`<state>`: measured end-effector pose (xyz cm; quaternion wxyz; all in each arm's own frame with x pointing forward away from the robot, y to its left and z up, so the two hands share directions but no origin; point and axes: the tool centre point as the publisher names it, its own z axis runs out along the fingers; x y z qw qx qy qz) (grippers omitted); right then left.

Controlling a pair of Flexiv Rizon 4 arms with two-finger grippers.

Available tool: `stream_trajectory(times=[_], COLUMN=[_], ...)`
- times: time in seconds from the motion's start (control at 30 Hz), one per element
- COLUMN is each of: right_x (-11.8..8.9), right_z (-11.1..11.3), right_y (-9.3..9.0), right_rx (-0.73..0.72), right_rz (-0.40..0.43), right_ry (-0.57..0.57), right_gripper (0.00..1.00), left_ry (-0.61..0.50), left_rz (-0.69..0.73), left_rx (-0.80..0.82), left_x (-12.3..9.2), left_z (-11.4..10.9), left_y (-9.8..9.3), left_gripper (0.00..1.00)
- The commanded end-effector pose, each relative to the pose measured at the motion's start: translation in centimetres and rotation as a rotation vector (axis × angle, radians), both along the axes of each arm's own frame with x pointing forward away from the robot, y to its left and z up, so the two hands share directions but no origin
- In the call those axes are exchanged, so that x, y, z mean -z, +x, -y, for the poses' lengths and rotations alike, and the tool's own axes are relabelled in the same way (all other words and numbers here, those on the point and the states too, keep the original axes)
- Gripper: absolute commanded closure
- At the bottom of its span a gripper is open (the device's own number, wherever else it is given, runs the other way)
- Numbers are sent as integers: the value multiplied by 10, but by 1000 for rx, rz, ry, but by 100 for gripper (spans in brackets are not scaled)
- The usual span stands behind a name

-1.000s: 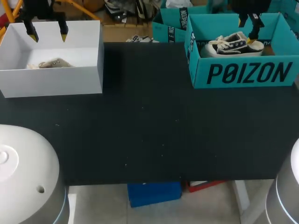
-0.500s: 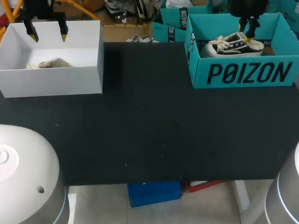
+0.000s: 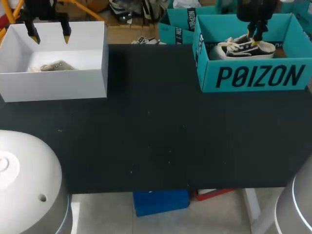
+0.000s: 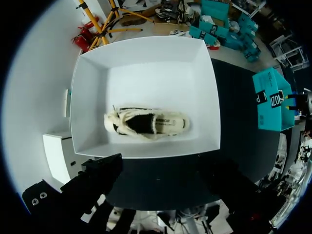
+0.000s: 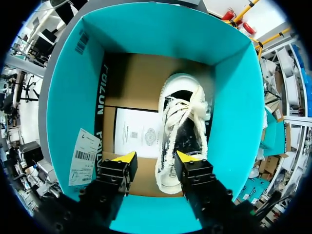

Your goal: Take the shoe out of the shoebox, open the shoe tongue, remove and reinsert the insole, then place the shoe into the shoebox

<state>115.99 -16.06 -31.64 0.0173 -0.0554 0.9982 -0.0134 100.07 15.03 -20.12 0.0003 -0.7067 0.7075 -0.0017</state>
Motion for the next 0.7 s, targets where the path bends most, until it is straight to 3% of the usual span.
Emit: stream_trajectory(times=[0.03,0.3,0.7], right_x=[8,22,41], right_z=[2,4,4], right_y=[15,17,2], right_rx=[1,15,42], right_rz=[-37,-40,-53], right_ry=[-7,1,19], right_gripper=[53,53,53], left_ry=[1,1,1], left_rz=[-2,-2,-2], left_rx=[0,0,0], left_x=[-1,-1,-1], left_z=[0,0,0], left_y=[0,0,0], left_gripper=[0,0,0])
